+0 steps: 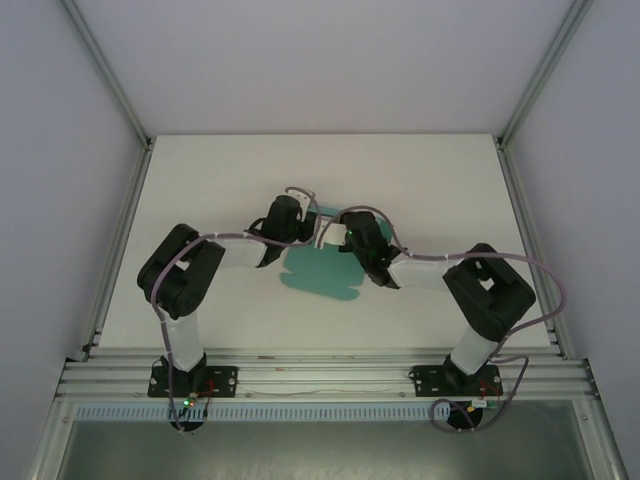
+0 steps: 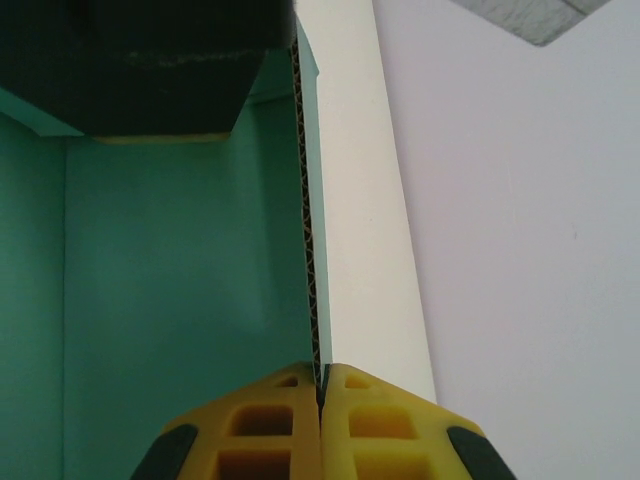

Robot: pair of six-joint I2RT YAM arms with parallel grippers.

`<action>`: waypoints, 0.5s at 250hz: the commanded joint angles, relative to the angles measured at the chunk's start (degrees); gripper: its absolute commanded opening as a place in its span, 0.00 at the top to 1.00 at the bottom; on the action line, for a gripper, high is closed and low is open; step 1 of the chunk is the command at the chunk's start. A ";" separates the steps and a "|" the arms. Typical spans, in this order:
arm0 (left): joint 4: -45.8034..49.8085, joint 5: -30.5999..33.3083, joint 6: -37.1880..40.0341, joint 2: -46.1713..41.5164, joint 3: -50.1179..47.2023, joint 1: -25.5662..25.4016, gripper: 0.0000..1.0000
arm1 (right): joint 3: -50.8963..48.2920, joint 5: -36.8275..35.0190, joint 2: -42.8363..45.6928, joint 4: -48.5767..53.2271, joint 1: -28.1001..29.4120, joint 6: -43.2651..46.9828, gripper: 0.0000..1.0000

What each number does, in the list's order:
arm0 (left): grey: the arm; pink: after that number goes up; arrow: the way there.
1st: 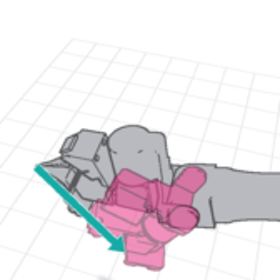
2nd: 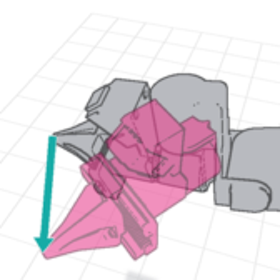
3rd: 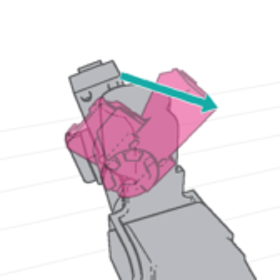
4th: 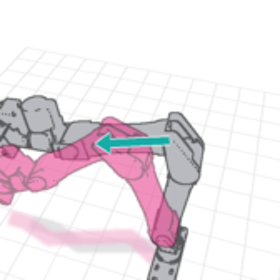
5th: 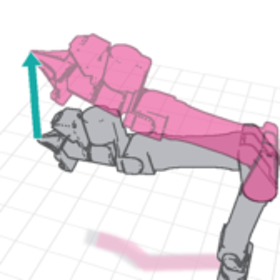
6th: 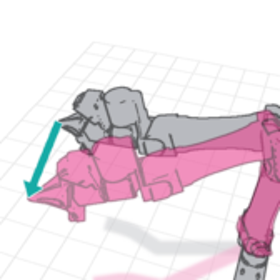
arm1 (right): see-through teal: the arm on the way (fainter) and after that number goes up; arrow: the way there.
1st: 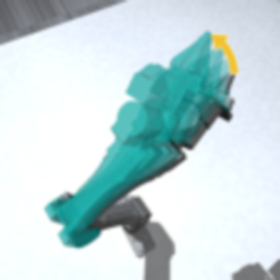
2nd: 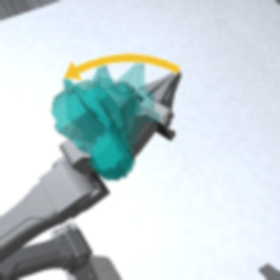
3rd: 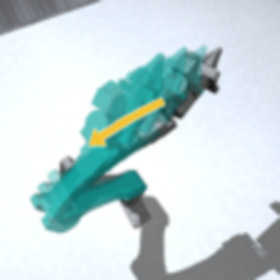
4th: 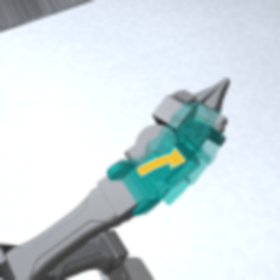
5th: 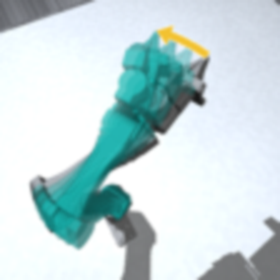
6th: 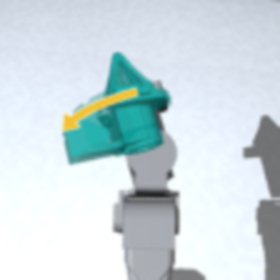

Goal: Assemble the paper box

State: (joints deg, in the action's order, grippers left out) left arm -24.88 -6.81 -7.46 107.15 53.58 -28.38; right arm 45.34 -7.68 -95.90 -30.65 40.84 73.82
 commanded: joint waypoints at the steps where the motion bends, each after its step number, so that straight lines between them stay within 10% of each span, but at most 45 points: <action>1: 0.90 6.22 -2.65 2.98 -1.88 0.79 1.00 | 0.77 1.87 2.39 6.78 0.93 -7.47 0.94; 82: -11.49 -0.60 2.06 -1.14 -9.54 -0.06 1.00 | 3.32 11.11 17.44 24.04 -0.88 -32.86 0.35; 125: -21.10 -6.38 5.49 -2.83 -14.68 -0.62 1.00 | 10.00 23.91 18.32 33.69 -9.19 -55.20 0.28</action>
State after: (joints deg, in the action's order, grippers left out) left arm -41.19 -8.08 -5.43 104.95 42.17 -28.42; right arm 49.84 5.41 -77.01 -6.52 36.99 39.29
